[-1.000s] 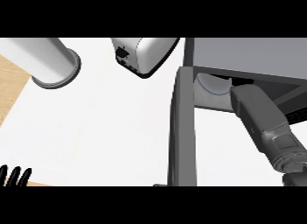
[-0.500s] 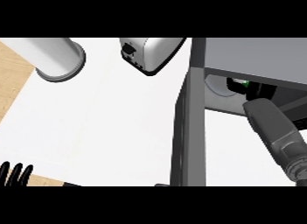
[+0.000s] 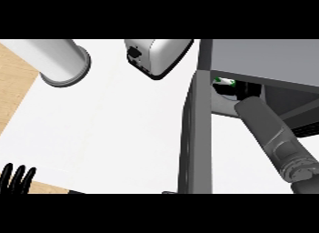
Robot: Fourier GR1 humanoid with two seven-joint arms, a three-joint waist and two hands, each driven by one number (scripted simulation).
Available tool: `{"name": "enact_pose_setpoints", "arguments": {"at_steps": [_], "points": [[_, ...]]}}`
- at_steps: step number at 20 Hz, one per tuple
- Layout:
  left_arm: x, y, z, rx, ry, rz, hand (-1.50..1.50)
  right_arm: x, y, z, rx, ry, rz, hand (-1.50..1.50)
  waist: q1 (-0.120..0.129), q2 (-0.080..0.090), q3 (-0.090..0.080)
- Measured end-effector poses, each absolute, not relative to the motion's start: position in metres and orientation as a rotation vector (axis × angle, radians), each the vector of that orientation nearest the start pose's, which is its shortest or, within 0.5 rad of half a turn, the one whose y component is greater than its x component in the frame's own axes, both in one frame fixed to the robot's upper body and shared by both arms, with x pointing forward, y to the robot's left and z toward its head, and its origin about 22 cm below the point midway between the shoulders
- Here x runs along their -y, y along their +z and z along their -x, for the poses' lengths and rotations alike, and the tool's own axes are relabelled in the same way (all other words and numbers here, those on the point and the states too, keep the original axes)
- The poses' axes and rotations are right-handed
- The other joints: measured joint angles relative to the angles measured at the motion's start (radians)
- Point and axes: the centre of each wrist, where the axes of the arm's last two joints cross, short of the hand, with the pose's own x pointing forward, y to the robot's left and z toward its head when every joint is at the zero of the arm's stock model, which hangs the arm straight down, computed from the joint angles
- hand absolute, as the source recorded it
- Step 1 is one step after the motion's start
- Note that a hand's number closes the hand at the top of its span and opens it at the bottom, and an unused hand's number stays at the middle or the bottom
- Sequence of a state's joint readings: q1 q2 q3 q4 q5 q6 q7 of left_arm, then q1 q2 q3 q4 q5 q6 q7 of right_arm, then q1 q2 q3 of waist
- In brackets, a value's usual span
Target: Pick up the milk, place it into the microwave and close the microwave
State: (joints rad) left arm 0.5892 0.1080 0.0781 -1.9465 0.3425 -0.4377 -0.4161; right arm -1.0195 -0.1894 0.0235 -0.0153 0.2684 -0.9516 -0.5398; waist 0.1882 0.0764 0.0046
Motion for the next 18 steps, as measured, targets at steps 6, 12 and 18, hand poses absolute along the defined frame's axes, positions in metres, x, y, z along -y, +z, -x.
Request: {"name": "enact_pose_setpoints", "arguments": {"at_steps": [6, 12, 18], "points": [[-0.303, 0.006, -0.095, 1.896, 0.089, 0.263, -1.50, 0.193, -0.014, -0.415, 1.706, 0.492, 1.014, -1.50, -0.007, -0.004, 0.002], [-0.303, 0.005, -0.095, 1.904, 0.089, 0.261, -1.50, 0.185, -0.010, -0.417, 1.754, 0.452, 0.873, -1.50, -0.035, -0.006, 0.002], [-0.308, 0.008, -0.088, 1.907, 0.085, 0.252, -1.50, 0.184, -0.027, -0.406, 1.783, 0.350, 0.699, -1.50, -0.063, -0.015, 0.002]]}}
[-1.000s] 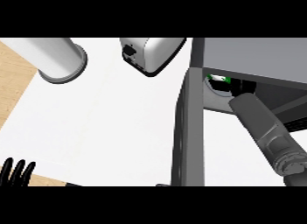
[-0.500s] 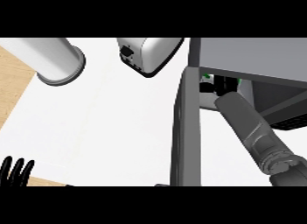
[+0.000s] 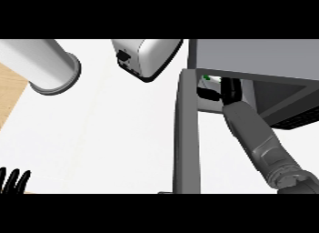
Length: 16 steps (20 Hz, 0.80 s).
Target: Pick up the milk, place it into the microwave and close the microwave
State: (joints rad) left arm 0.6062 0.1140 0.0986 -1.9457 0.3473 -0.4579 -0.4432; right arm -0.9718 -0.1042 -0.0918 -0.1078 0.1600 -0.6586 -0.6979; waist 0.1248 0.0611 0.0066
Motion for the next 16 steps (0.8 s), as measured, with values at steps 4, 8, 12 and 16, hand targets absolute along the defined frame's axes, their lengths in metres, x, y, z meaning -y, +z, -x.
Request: {"name": "enact_pose_setpoints", "arguments": {"at_steps": [4, 8, 12, 16], "points": [[-0.308, 0.006, -0.085, 1.902, 0.091, 0.253, -1.50, 0.183, -0.040, -0.397, 1.799, 0.259, 0.553, -1.50, -0.022, -0.011, -0.001], [-0.308, 0.008, -0.081, 1.900, 0.096, 0.242, -1.50, 0.184, -0.059, -0.383, 1.810, 0.194, 0.425, -1.50, -0.039, -0.022, -0.001], [-0.304, 0.010, -0.075, 1.890, 0.104, 0.239, -1.50, 0.184, -0.076, -0.368, 1.815, 0.149, 0.349, -1.50, -0.055, -0.033, -0.002], [-0.298, 0.009, -0.072, 1.878, 0.112, 0.229, -1.50, 0.186, -0.091, -0.354, 1.828, 0.115, 0.300, -1.50, -0.071, -0.041, -0.003]]}}
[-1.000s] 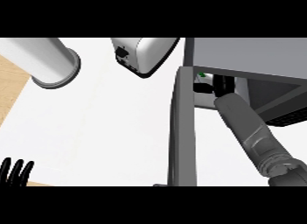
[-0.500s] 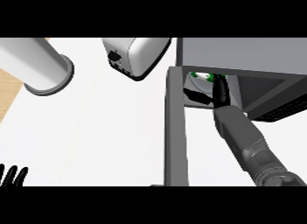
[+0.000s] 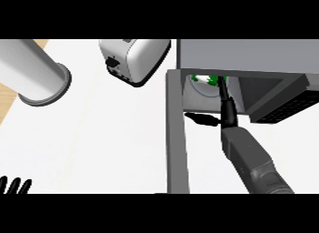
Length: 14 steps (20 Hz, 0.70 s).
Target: Pick up the milk, place it into the microwave and close the microwave
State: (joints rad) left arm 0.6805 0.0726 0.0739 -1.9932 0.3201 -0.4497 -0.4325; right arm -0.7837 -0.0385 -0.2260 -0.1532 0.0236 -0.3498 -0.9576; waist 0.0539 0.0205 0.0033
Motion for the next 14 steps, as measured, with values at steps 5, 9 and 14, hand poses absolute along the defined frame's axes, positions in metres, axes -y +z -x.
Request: {"name": "enact_pose_setpoints", "arguments": {"at_steps": [5, 9, 14], "points": [[-0.298, 0.010, -0.067, 1.857, 0.104, 0.215, -1.50, 0.192, -0.111, -0.334, 1.835, 0.089, 0.216, -1.50, -0.022, -0.010, -0.001], [-0.286, 0.012, -0.072, 1.835, 0.073, 0.224, -1.50, 0.206, -0.122, -0.320, 1.825, 0.098, 0.135, -1.50, -0.036, -0.016, -0.002], [-0.281, 0.007, -0.074, 1.803, 0.023, 0.244, -1.50, 0.230, -0.141, -0.292, 1.798, 0.104, 0.113, -1.50, -0.048, -0.020, -0.003]]}}
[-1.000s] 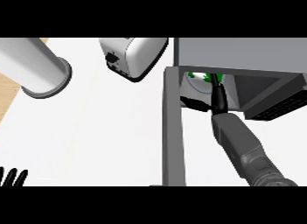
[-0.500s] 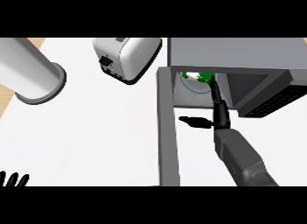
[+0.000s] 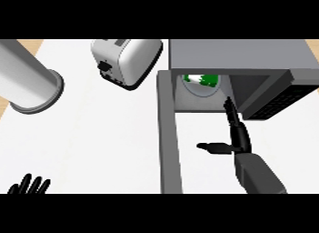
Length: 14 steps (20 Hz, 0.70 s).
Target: Pick up the milk, place it into the microwave and close the microwave
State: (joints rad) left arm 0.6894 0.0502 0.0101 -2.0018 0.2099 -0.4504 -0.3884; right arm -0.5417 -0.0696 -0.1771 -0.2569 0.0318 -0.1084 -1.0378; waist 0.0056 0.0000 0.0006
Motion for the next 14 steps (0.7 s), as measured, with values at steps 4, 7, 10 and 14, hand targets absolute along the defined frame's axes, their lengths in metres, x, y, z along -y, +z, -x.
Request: {"name": "enact_pose_setpoints", "arguments": {"at_steps": [4, 7, 10, 14], "points": [[-0.280, -0.002, -0.078, 1.781, 0.018, 0.265, -1.50, 0.249, -0.148, -0.273, 1.799, 0.082, 0.129, -1.50, -0.009, -0.004, -0.001], [-0.271, -0.006, -0.088, 1.764, -0.022, 0.321, -1.50, 0.268, -0.148, -0.263, 1.811, 0.064, 0.154, 1.50, -0.015, -0.004, -0.001], [-0.265, -0.006, -0.095, 1.738, -0.090, 0.367, -1.50, 0.282, -0.148, -0.247, 1.829, 0.051, 0.174, 1.50, -0.022, -0.006, -0.002], [-0.249, -0.009, -0.109, 1.700, -0.210, 0.401, 1.50, 0.315, -0.146, -0.225, 1.817, 0.034, 0.202, -1.50, -0.020, -0.004, -0.002]]}}
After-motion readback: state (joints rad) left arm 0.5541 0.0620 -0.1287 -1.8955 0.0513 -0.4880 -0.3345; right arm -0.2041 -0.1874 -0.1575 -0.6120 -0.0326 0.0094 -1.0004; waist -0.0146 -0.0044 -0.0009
